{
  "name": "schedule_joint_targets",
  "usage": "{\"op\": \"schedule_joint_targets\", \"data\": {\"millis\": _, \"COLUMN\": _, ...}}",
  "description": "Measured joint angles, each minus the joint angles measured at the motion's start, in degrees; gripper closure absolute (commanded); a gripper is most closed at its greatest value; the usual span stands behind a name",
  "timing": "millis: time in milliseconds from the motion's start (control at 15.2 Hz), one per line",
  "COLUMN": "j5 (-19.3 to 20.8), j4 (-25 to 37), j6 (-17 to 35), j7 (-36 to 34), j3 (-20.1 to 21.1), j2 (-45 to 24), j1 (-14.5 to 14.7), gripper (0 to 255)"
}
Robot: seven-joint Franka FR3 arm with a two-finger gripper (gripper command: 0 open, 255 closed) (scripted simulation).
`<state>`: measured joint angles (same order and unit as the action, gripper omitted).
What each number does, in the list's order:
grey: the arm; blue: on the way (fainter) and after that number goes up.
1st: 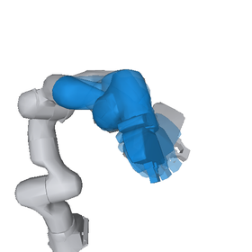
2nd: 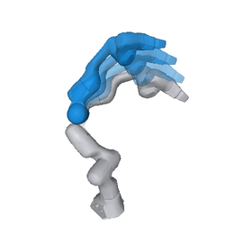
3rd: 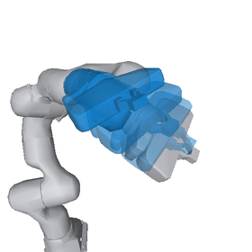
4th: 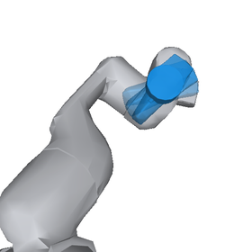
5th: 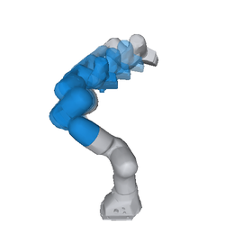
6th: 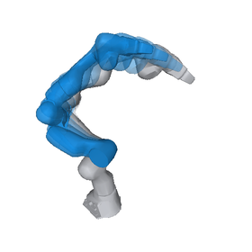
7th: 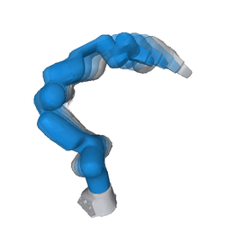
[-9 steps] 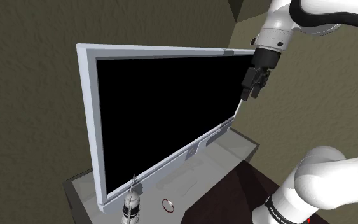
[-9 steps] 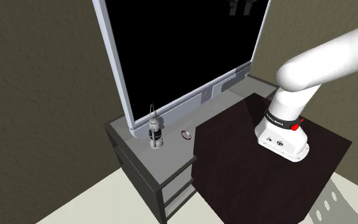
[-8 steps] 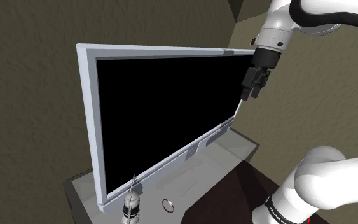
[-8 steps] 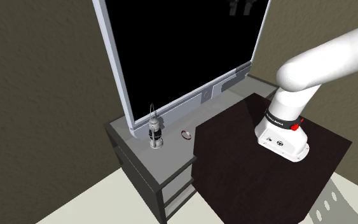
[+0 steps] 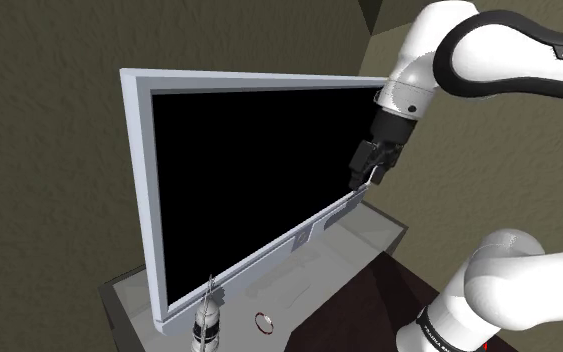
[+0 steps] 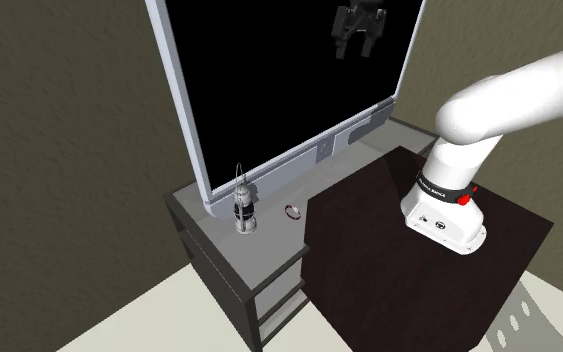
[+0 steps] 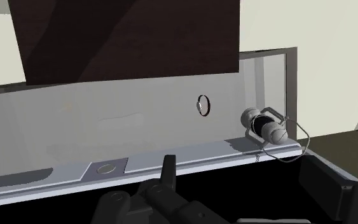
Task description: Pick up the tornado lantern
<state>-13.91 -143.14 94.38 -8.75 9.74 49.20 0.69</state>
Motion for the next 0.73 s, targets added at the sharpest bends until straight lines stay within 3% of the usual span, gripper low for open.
{"op": "schedule_joint_targets", "data": {"millis": 396, "j5": -6.3, "j4": -7.9, "j6": 11.8, "j7": -7.3, "j3": 7.8, "j2": 0.4, "j1": 1.9, "gripper": 0}}
{"op": "schedule_joint_targets", "data": {"millis": 726, "j5": -11.8, "j4": -11.6, "j6": 24.2, "j7": -13.4, "j3": 15.9, "j2": -4.6, "j1": 3.0, "gripper": 0}}
